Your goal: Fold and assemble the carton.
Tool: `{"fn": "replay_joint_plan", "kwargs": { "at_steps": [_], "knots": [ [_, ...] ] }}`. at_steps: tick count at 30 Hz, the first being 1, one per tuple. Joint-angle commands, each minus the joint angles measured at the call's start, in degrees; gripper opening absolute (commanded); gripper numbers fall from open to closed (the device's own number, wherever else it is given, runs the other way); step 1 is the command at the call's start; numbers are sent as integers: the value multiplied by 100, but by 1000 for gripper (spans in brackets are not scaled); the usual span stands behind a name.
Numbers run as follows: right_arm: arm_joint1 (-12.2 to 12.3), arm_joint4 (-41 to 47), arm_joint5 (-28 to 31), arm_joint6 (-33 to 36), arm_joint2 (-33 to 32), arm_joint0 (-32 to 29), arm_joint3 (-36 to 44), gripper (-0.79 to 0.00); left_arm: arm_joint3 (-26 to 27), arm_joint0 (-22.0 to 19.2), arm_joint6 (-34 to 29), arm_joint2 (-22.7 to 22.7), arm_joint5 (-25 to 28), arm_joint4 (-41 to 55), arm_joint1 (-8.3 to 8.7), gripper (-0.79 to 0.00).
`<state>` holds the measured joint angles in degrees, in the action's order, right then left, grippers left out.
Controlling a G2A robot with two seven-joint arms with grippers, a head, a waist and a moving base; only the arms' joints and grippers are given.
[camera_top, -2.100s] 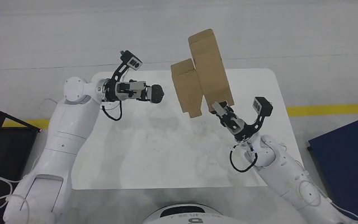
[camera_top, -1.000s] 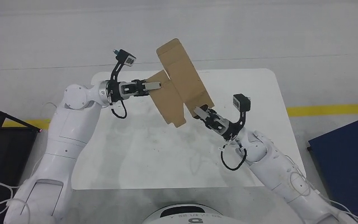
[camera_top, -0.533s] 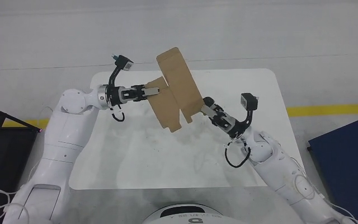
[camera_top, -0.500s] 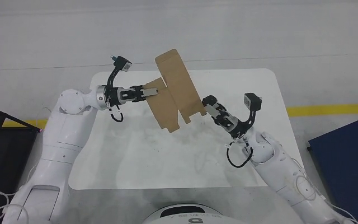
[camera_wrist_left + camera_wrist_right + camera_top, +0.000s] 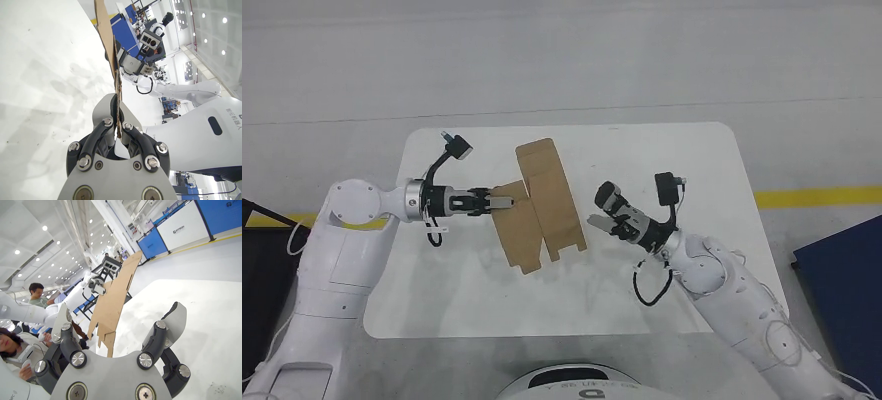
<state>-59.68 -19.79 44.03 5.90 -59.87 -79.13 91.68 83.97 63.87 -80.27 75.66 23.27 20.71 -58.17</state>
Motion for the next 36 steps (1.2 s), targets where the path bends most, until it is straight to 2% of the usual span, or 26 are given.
{"fn": "replay_joint_plan", "kwargs": {
  "at_steps": [1, 7, 9, 10, 13, 14, 21, 22, 23, 24, 25, 26, 27, 31, 32, 33, 34, 35, 36],
  "knots": [
    [-12, 18, 8, 107, 46, 39, -21, 0, 13, -26, -70, -39, 6, 106, 0, -785],
    [-48, 20, 26, 356, 134, 152, -131, 0, 78, -41, -71, -190, 2, 69, 14, -785],
    [-55, 114, 227, 520, 202, 178, -156, -188, 64, -40, 16, -240, 28, 29, 11, -785],
    [-57, 222, 388, 623, 244, 195, -179, -372, 64, -34, 55, -279, 36, 14, 8, -785],
    [-57, 472, 593, 856, 281, 276, -286, -723, 50, -40, 113, -358, 56, 42, 1, -785],
    [-59, 512, 613, 910, 292, 297, -301, -785, 45, -48, 97, -378, 71, 47, 2, -785],
    [-82, 689, 621, 1190, 376, 424, -453, -785, -15, -72, 52, -422, 126, 245, 21, -770],
    [-89, 737, 653, 1219, 403, 439, -466, -785, -18, -72, 52, -426, 127, 259, 26, -619],
    [-94, 807, 713, 1256, 429, 457, -486, -785, -20, -73, 66, -425, 141, 267, 31, -514],
    [-98, 886, 784, 1291, 447, 475, -511, -785, -23, -71, 81, -424, 156, 288, 35, -339],
    [-99, 953, 841, 1321, 451, 492, -539, -785, -24, -69, 83, -425, 158, 310, 41, -92],
    [-99, 991, 872, 1352, 448, 507, -567, -785, -21, -67, 96, -422, 170, 352, 46, -15],
    [-98, 1018, 896, 1377, 444, 517, -587, -785, -23, -61, 111, -417, 186, 390, 51, 0],
    [-98, 1144, 987, 1448, 437, 537, -647, -785, -106, -81, 134, -398, 209, 505, 71, 0],
    [-99, 1177, 1008, 1485, 449, 544, -655, -785, -142, -95, 152, -397, 226, 516, 73, -52],
    [-99, 1211, 1031, 1524, 458, 553, -663, -785, -181, -111, 170, -397, 245, 532, 74, -172],
    [-99, 1245, 1040, 1552, 463, 561, -672, -785, -227, -123, 205, -391, 279, 550, 74, -234],
    [-100, 1273, 1055, 1584, 469, 568, -675, -785, -257, -135, 218, -398, 292, 560, 74, -369],
    [-101, 1324, 1073, 1608, 481, 570, -683, -785, -291, -143, 217, -409, 291, 622, 72, -403]
  ]
}}
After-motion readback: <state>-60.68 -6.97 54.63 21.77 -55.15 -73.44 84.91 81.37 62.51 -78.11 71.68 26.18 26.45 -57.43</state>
